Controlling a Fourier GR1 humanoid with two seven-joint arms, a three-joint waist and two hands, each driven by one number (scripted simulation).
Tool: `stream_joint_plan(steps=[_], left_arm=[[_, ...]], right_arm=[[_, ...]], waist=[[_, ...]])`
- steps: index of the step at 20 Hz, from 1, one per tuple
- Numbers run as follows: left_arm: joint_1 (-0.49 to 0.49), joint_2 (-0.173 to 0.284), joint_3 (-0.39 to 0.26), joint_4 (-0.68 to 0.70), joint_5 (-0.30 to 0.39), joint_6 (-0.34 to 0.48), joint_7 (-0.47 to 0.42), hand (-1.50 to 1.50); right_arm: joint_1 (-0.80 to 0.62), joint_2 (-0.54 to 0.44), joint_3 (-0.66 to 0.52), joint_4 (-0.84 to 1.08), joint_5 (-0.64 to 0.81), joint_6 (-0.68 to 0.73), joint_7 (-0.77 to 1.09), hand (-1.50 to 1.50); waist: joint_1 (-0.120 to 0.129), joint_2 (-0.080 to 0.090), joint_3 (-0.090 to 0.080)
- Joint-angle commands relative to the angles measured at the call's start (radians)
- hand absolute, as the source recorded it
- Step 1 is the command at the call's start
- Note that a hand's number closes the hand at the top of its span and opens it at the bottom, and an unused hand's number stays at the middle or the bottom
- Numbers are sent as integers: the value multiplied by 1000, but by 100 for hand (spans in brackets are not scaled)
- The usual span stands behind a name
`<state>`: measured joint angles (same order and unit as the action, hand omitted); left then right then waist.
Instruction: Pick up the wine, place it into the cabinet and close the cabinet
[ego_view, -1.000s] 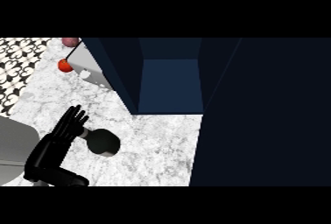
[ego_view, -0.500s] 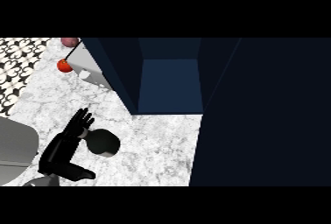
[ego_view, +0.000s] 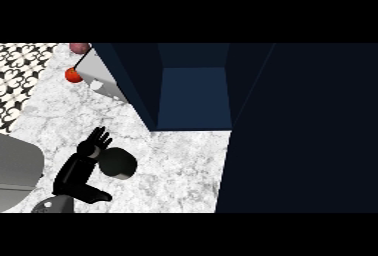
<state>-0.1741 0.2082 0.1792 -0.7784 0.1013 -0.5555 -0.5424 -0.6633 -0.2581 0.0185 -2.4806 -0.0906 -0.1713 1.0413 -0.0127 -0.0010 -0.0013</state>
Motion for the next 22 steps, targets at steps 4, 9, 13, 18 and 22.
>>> stream_joint_plan(steps=[4,9,13,18,22], left_arm=[[-89,-1,-9,153,-39,-19,-119,-150],[-84,19,-18,193,-54,-37,-189,-150],[-153,-53,-12,262,-24,-28,-156,150],[-159,-46,-75,264,-93,-32,-227,150],[-111,-28,-161,164,-198,52,-390,150]], right_arm=[[24,12,10,-79,-63,-13,67,-150],[32,-12,-28,-80,-73,-4,79,-150],[3,5,-3,-64,-65,-26,76,-150],[32,-2,-14,-84,-67,-14,69,-150],[49,7,-30,-54,-74,-5,20,-150]], waist=[[1,1,0],[3,0,0],[-3,1,-1],[-4,1,0],[0,1,0]])
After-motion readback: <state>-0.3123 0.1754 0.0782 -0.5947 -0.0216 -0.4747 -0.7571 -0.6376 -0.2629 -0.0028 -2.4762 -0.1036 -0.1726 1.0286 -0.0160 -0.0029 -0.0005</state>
